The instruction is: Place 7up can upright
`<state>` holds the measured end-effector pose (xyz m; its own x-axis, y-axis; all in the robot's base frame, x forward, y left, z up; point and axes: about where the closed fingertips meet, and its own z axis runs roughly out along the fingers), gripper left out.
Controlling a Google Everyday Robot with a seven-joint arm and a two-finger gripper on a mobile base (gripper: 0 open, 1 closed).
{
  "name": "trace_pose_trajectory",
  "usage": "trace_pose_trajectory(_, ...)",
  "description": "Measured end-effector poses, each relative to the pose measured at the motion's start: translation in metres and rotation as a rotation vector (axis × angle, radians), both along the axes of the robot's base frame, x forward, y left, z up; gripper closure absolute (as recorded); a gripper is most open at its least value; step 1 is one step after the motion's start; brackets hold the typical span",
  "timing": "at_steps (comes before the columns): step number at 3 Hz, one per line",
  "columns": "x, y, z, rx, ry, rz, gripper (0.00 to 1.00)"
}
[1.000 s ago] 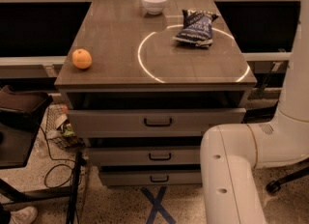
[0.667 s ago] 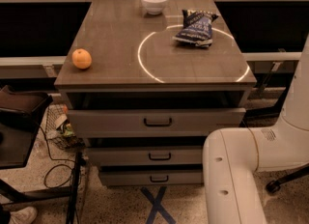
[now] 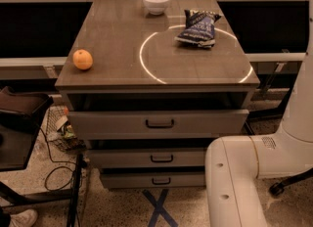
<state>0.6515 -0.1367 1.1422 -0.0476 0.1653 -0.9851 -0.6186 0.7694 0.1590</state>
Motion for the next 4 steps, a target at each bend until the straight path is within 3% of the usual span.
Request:
trace_pose_trajectory(1, -0.008, 0.001, -0.011, 0.021, 0.0, -0.037, 1.0)
trace_pose_trajectory(2, -0.033, -0.004, -0.039, 0.08, -0.051, -0.126, 1.0)
trace_pose_trajectory(3, -0.049, -0.004, -0.05, 0.085, -0.096, -0.144, 1.0)
trace_pose_trajectory(4, -0.051, -0.003, -0.05, 0.085, -0.102, -0.142, 1.0)
